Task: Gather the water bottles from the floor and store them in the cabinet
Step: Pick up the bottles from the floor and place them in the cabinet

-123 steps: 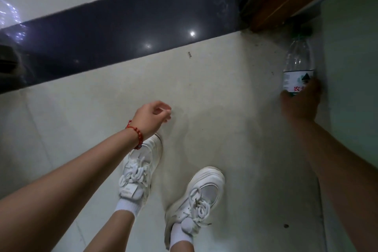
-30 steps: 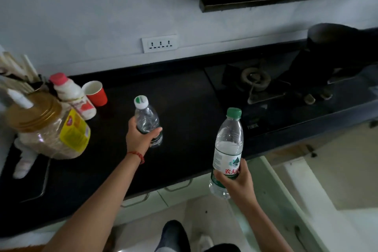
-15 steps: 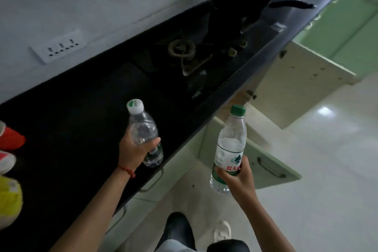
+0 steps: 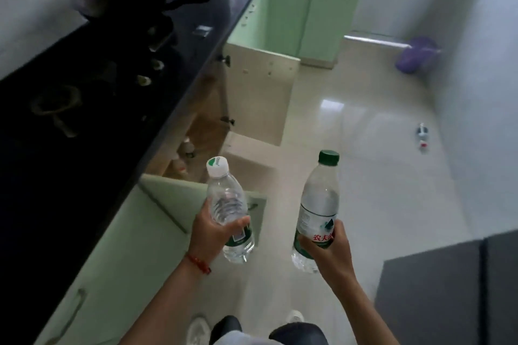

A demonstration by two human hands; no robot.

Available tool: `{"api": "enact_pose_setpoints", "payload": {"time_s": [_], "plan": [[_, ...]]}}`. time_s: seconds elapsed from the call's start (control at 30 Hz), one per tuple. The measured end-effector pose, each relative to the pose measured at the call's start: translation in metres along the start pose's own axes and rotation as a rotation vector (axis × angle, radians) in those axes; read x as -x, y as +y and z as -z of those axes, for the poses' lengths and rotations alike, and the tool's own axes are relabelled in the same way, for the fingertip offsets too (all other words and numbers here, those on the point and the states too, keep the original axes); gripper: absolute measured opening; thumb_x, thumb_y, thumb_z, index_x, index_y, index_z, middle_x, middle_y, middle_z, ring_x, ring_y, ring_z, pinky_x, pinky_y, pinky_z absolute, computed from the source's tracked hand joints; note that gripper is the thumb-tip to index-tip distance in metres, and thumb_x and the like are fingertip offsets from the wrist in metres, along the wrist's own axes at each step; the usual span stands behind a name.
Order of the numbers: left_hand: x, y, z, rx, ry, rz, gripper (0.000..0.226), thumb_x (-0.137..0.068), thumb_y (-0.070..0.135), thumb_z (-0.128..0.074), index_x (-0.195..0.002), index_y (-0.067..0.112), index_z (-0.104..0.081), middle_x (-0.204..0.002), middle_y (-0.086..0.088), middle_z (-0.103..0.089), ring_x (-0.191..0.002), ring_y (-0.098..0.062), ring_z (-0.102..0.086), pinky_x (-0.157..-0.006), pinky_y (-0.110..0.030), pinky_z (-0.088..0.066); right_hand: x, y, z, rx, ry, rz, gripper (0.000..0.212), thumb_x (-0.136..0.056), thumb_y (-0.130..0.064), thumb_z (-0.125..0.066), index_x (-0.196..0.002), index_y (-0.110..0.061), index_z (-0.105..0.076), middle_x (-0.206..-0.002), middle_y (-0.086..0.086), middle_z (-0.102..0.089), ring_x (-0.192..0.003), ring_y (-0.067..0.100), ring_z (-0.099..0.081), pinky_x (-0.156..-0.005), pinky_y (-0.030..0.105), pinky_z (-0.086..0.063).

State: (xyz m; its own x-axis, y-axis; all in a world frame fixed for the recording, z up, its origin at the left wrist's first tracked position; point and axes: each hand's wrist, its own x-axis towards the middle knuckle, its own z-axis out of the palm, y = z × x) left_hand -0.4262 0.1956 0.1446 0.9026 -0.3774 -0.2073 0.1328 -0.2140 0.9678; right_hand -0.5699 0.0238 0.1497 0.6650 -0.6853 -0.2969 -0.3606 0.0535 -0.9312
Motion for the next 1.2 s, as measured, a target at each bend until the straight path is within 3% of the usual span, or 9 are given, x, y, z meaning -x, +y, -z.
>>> {"api": "enact_pose_setpoints", "payload": {"time_s": [0.13,0.23,0.4,0.57,0.7,0.8,0.93,1.1,1.2], "plan": [[-0.005,0.009,-0.096,-0.019,-0.114,-0.008,0.061,-0.038,0.041,-0.077,-0.094,0.029,-0.057,-0.092,0.005,-0.066,-0.078,0.007,-0.065,-0.067,-0.008,-0.051,-0.019,0.019,0.095,-0.038,0.111,-0.051,0.044,-0.067,0.002,-0.075,-0.086,-0.026,-0.047,-0.084,0.0,-0.061,-0.077,0.015,-0.061,-0.056,0.019,-0.052],[-0.011,0.016,-0.152,-0.052,-0.19,-0.004,0.071,-0.037,0.043,-0.078,-0.102,0.025,-0.056,-0.095,0.004,-0.066,-0.082,0.001,-0.066,-0.065,-0.008,-0.052,-0.034,0.03,0.149,-0.063,0.186,-0.094,0.042,-0.067,0.002,-0.075,-0.086,-0.024,-0.048,-0.085,0.003,-0.062,-0.076,0.02,-0.061,-0.059,0.023,-0.051],[-0.036,0.019,-0.207,-0.129,-0.227,0.033,0.07,-0.037,0.042,-0.081,-0.101,0.028,-0.056,-0.095,0.002,-0.065,-0.089,-0.009,-0.064,-0.063,-0.007,-0.052,-0.065,0.043,0.199,-0.088,0.257,-0.159,0.04,-0.066,0.001,-0.075,-0.087,-0.022,-0.049,-0.085,0.005,-0.061,-0.076,0.021,-0.061,-0.063,0.029,-0.053],[-0.093,0.013,-0.234,-0.211,-0.176,0.067,0.063,-0.056,0.014,-0.085,-0.109,0.02,-0.052,-0.096,-0.002,-0.062,-0.089,-0.021,-0.061,-0.07,-0.02,-0.051,-0.12,0.05,0.221,-0.103,0.299,-0.218,0.043,-0.066,-0.001,-0.076,-0.098,-0.012,-0.05,-0.087,0.004,-0.062,-0.076,0.017,-0.061,-0.052,0.016,-0.053],[-0.153,0.008,-0.254,-0.243,-0.117,0.134,0.061,-0.057,0.006,-0.085,-0.108,0.017,-0.053,-0.09,0.006,-0.06,-0.089,-0.023,-0.059,-0.082,-0.034,-0.051,-0.185,0.042,0.237,-0.107,0.312,-0.25,0.042,-0.065,-0.002,-0.078,-0.091,-0.02,-0.05,-0.088,0.004,-0.063,-0.08,0.02,-0.062,-0.067,0.032,-0.054],[-0.197,0.014,-0.274,-0.222,-0.066,0.189,0.067,-0.049,0.015,-0.087,-0.108,0.015,-0.055,-0.088,0.008,-0.062,-0.088,-0.024,-0.061,-0.082,-0.035,-0.051,-0.237,0.027,0.253,-0.063,0.335,-0.281,0.043,-0.063,-0.008,-0.08,-0.089,-0.026,-0.049,-0.089,0.0,-0.063,-0.085,0.02,-0.063,-0.076,0.04,-0.054],[-0.255,0.038,-0.308,-0.218,-0.043,0.21,0.064,-0.044,0.023,-0.085,-0.1,0.026,-0.053,-0.086,0.008,-0.063,-0.087,-0.025,-0.062,-0.076,-0.031,-0.049,-0.3,0.004,0.271,-0.043,0.345,-0.301,0.045,-0.056,-0.018,-0.082,-0.085,-0.027,-0.049,-0.089,0.002,-0.063,-0.085,0.024,-0.062,-0.08,0.044,-0.054],[-0.326,0.076,-0.353,-0.245,-0.087,0.104,0.071,-0.051,0.016,-0.088,-0.112,0.017,-0.052,-0.092,0.003,-0.061,-0.087,-0.02,-0.06,-0.08,-0.026,-0.051,-0.376,-0.016,0.288,0.023,0.298,-0.301,0.041,-0.065,-0.006,-0.078,-0.089,-0.02,-0.048,-0.086,0.001,-0.061,-0.082,0.024,-0.06,-0.074,0.04,-0.053],[-0.36,0.097,-0.373,-0.204,-0.041,0.099,0.085,-0.038,0.04,-0.084,-0.113,0.012,-0.055,-0.096,-0.002,-0.064,-0.088,-0.018,-0.062,-0.073,-0.019,-0.049,-0.423,-0.027,0.294,0.065,0.233,-0.293,0.039,-0.065,-0.006,-0.078,-0.087,-0.018,-0.047,-0.085,0.003,-0.06,-0.079,0.023,-0.059,-0.071,0.037,-0.05]]}}
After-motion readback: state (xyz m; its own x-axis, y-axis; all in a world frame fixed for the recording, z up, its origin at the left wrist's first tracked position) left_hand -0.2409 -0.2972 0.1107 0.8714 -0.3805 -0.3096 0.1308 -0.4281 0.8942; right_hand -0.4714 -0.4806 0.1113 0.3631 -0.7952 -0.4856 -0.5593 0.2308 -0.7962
